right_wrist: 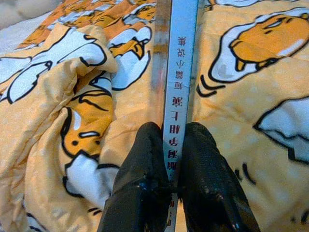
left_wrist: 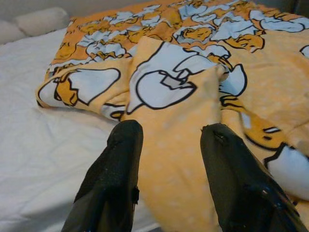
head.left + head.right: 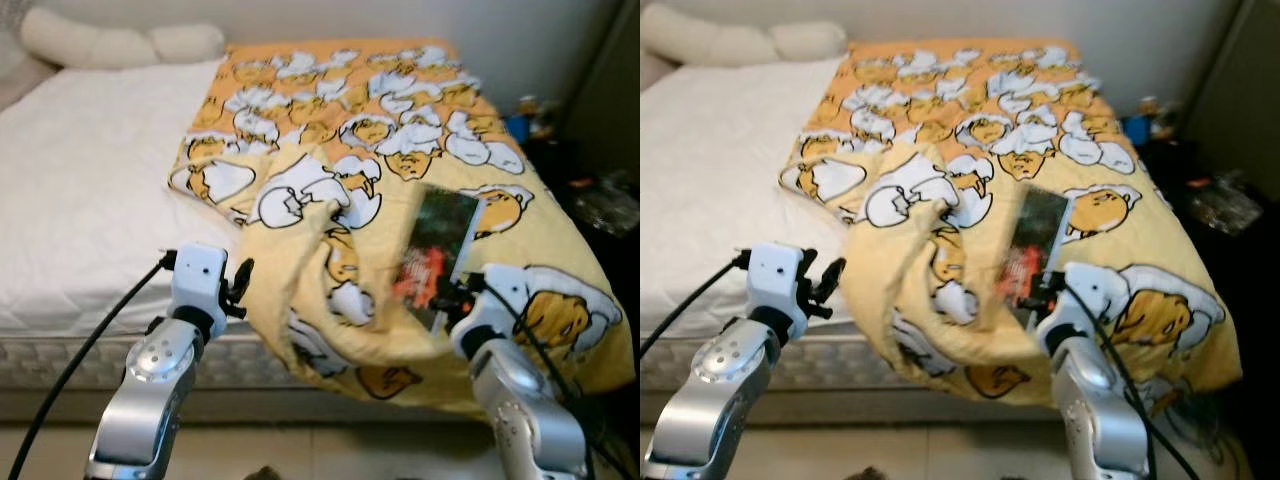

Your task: Clean up the room

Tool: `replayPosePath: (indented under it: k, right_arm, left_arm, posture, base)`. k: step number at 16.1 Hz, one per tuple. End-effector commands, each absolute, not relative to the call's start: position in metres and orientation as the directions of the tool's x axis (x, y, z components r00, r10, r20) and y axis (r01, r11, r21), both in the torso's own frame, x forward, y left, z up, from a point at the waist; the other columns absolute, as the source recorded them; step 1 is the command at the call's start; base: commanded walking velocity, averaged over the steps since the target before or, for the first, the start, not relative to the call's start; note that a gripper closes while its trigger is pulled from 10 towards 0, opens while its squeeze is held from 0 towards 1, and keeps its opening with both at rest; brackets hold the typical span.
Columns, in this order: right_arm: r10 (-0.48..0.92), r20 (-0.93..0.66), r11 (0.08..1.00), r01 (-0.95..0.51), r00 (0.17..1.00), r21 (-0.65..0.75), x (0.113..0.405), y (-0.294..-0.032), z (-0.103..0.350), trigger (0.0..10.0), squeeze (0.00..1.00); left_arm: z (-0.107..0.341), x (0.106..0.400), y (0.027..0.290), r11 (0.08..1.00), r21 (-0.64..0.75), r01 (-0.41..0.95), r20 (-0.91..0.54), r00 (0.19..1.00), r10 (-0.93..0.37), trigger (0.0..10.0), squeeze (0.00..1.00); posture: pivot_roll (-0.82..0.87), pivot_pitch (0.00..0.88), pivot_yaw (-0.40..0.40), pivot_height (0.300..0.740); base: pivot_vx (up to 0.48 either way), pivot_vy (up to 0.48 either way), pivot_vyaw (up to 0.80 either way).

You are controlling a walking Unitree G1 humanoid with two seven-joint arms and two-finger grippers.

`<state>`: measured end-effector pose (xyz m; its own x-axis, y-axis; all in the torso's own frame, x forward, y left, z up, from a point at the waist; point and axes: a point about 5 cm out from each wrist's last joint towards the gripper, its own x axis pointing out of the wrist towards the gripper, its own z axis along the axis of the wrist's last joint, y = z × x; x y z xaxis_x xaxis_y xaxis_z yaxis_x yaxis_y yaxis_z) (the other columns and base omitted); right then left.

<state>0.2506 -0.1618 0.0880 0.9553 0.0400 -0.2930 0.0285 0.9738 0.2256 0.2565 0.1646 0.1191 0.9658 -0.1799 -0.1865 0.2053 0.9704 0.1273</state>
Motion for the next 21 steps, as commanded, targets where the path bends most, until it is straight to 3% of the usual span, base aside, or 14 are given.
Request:
replayPosePath:
  k: [1,21]
  right_arm:
    - [0.059,-0.237,0.969,0.001,0.970,0.248,0.253,-0.156,0.100,10.0,0.00]
    - [0.117,-0.208,0.969,-0.067,0.971,0.236,0.265,-0.146,0.103,10.0,0.00]
  left_arm:
    - [0.122,0.257,0.171,0.971,0.147,0.190,-0.188,0.969,-0.161,10.0,0.27]
    - [0.120,0.258,0.173,0.972,0.147,0.182,-0.180,0.971,-0.155,10.0,0.27]
  posture:
    - [-0.07,0.000,0.045,0.740]
    - [-0.05,0.000,0.020,0.740]
  base:
    - [0.000,0.360,-0.63]
    - [0.000,0.362,0.00]
